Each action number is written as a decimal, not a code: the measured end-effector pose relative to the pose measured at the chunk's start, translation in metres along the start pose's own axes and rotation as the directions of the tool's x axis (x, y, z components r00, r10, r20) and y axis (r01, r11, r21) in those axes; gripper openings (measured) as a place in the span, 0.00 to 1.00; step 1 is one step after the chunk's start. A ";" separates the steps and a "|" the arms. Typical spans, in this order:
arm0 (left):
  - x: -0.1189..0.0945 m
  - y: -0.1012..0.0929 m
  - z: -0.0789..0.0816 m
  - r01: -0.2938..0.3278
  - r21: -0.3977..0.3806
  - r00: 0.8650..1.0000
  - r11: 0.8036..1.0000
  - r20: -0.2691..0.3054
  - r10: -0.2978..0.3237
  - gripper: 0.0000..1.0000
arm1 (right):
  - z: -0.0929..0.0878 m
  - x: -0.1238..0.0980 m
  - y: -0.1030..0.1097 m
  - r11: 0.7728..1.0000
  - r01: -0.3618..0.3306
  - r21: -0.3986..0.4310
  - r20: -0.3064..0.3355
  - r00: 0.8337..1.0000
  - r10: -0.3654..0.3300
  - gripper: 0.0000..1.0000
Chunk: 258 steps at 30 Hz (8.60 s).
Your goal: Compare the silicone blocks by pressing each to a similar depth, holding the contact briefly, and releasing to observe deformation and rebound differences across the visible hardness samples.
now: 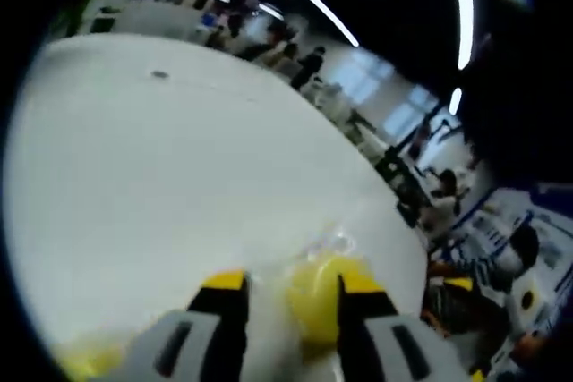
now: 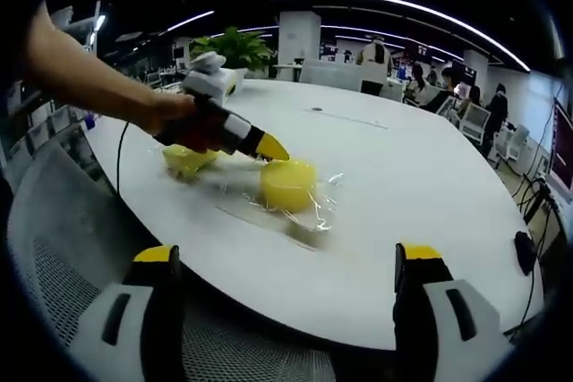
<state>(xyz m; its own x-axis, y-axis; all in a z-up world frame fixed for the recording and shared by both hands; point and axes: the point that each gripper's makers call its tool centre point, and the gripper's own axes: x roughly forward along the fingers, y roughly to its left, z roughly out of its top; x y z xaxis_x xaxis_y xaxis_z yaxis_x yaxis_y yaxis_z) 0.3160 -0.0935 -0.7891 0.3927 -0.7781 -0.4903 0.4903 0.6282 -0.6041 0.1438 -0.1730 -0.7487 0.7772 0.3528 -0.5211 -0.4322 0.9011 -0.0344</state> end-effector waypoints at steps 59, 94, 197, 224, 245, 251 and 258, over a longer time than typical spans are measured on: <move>-0.027 -0.044 0.018 0.045 0.327 0.998 0.944 0.019 -0.054 0.00 | -0.001 0.001 0.002 1.000 -0.011 -0.005 -0.001 1.000 0.011 0.92; -0.127 -0.136 0.068 0.130 0.577 0.960 0.807 0.130 -0.247 0.00 | -0.001 0.000 0.006 0.999 -0.036 -0.009 -0.006 0.999 0.036 0.94; -0.280 -0.238 0.080 0.219 0.590 0.822 0.777 0.317 -0.473 0.00 | 0.238 -0.072 0.125 0.744 -0.655 -0.130 0.404 0.651 0.643 0.19; -0.286 -0.252 0.068 0.243 0.629 0.829 0.738 0.260 -0.495 0.00 | 0.228 -0.096 0.137 0.697 -0.713 -0.069 0.297 0.653 0.697 0.05; -0.286 -0.248 0.062 0.240 0.625 0.838 0.743 0.253 -0.484 0.00 | 0.222 -0.097 0.139 0.682 -0.729 -0.058 0.276 0.645 0.713 0.06; -0.285 -0.249 0.062 0.239 0.627 0.839 0.741 0.250 -0.483 0.00 | 0.221 -0.097 0.138 0.681 -0.730 -0.056 0.272 0.645 0.714 0.06; -0.282 -0.248 0.061 0.231 0.637 0.842 0.735 0.247 -0.479 0.00 | 0.219 -0.096 0.137 0.681 -0.731 -0.049 0.267 0.647 0.714 0.06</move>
<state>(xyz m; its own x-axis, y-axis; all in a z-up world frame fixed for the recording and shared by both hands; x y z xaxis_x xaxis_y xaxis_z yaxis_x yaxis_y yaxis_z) 0.1315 -0.0297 -0.4624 0.2884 -0.9570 0.0317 0.9469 0.2802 -0.1575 0.1098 -0.0281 -0.5163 0.3167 0.9391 -0.1337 -0.8846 0.3433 0.3156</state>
